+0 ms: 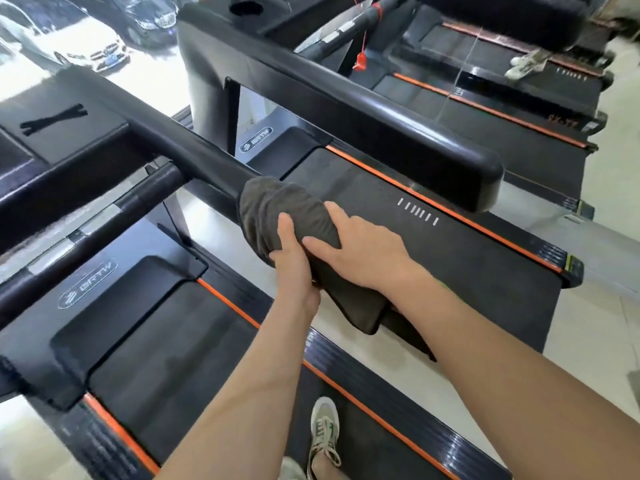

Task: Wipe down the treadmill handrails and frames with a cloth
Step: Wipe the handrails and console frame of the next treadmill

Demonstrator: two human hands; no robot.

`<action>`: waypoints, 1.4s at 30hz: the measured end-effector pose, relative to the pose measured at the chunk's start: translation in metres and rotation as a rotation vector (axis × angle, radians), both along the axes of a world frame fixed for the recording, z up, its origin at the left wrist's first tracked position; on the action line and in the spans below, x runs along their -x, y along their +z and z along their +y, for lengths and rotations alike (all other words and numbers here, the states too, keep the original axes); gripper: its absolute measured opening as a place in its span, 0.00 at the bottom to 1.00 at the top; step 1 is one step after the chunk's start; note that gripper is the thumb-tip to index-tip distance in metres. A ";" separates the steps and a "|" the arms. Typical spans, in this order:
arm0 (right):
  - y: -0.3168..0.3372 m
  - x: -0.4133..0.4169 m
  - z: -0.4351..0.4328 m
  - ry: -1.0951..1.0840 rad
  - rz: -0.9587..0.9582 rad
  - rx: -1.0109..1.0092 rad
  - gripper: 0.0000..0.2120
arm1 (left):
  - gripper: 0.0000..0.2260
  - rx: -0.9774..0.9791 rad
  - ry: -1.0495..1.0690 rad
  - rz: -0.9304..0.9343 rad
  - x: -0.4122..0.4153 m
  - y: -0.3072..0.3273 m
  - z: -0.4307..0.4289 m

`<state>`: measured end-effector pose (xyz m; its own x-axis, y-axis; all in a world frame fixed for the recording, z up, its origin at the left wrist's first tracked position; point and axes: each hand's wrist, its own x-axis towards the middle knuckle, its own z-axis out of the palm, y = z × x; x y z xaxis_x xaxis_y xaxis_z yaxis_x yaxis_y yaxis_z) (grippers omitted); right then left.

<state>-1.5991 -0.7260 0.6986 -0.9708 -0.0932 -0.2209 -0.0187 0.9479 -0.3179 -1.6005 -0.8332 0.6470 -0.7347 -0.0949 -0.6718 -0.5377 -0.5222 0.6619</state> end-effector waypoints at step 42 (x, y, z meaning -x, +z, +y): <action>0.002 -0.002 0.030 0.155 -0.088 0.101 0.42 | 0.47 0.227 -0.003 -0.047 -0.024 0.025 0.030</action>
